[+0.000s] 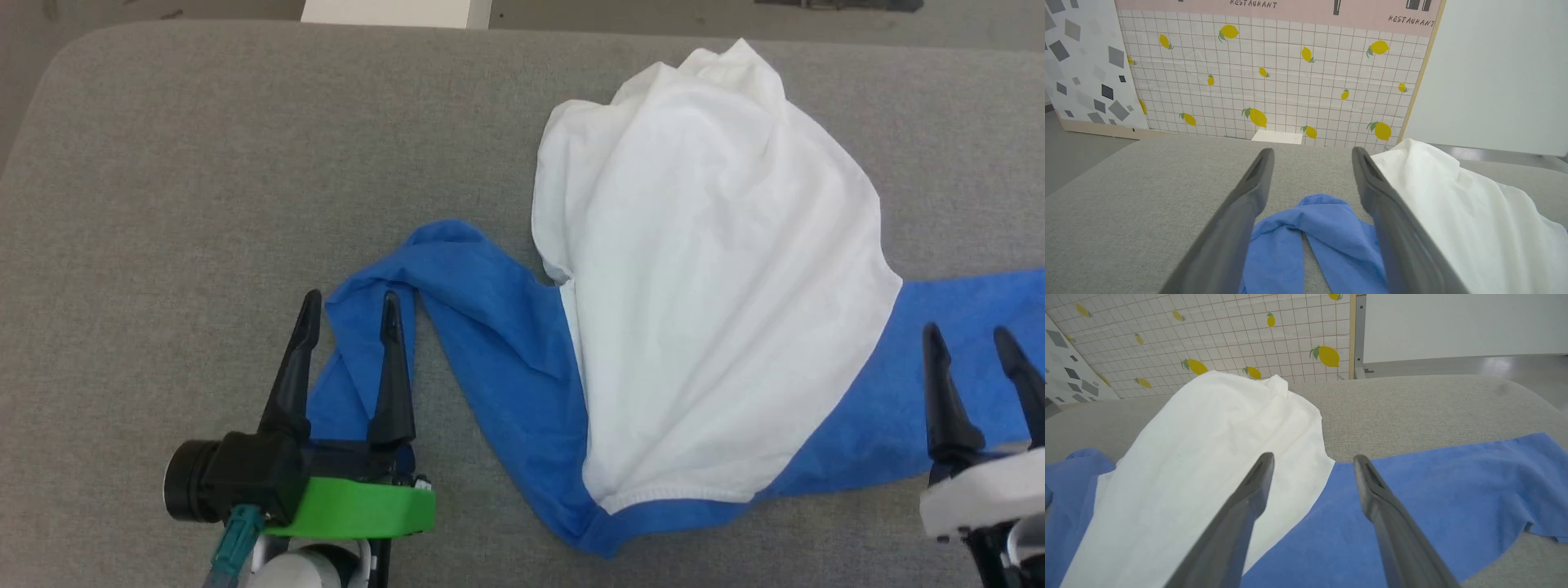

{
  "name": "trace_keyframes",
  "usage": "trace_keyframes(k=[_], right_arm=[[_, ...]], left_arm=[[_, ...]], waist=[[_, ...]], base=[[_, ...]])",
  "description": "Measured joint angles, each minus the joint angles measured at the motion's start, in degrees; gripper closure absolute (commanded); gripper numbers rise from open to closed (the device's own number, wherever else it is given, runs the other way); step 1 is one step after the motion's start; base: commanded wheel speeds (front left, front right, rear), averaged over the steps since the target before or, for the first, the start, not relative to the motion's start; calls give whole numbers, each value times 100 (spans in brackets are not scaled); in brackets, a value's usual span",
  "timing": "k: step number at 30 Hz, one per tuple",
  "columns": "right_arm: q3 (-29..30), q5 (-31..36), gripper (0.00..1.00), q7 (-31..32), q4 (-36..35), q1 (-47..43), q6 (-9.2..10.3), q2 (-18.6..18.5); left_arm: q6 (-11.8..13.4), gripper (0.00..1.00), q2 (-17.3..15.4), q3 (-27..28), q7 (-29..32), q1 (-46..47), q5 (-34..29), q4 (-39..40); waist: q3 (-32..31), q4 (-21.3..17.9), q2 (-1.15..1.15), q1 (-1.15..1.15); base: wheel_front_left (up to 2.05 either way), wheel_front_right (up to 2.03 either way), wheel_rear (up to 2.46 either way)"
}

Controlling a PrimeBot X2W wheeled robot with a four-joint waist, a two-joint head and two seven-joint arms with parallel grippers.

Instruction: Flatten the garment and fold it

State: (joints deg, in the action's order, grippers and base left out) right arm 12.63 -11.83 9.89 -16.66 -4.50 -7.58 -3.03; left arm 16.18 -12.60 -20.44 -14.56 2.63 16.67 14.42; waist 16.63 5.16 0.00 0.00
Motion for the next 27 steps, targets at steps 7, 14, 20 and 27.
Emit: trace_keyframes(k=[7, 14, 20, 27], right_arm=[[-86, -94, 0, 899, -8, 1180, 0, -720], [-390, -492, 0, 2680, 1150, 2601, 1, -1583], [-593, -744, 0, 3463, 1956, 3038, 0, -1675], [-509, -745, 100, 3590, 2227, 3282, 1, -1825]], left_arm=[[-379, 0, 328, 153, -16, 34, -158, -81], [-792, 0, 672, 138, -18, 254, -310, -334], [-967, 0, 805, 107, -18, 383, -409, -480], [-1016, 0, 904, 81, -18, 388, -408, -530]], waist=[[312, 6, 0, 0], [771, 123, 0, 0], [1014, 357, 0, 0], [1181, 658, 0, 0]], base=[[0, 0, 0], [0, 0, 0], [0, 0, 0], [0, 0, 0]])
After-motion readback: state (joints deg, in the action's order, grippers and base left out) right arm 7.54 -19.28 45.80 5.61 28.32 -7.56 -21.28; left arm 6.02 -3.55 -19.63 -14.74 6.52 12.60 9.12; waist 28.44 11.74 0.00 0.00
